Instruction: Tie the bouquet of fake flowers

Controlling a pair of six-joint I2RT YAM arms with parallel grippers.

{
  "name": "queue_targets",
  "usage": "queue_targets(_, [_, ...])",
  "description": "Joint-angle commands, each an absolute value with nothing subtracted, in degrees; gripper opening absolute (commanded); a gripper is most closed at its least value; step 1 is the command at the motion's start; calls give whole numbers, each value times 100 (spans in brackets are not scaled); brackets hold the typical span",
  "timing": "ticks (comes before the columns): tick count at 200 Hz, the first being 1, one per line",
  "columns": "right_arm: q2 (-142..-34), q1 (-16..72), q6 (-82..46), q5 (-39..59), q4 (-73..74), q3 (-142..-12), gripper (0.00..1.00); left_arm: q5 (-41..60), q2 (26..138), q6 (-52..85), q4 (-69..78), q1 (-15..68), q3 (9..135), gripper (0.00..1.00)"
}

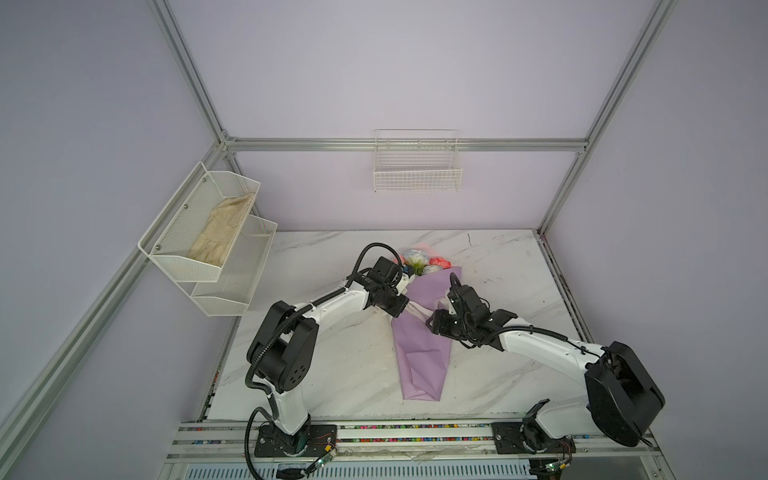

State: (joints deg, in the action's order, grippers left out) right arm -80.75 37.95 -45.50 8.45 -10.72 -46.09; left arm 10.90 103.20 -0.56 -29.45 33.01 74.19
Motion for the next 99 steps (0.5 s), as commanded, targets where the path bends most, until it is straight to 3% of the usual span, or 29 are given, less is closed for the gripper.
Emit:
queue_targets(1, [-8269, 3862, -5720, 347, -983, -4679, 55, 1288, 10292, 0, -2896, 3270, 7565, 3])
queue_targets(99, [-8958, 4078, -6876, -309, -348, -4799, 54, 1421, 10285, -13, -2906, 3269, 7610, 4])
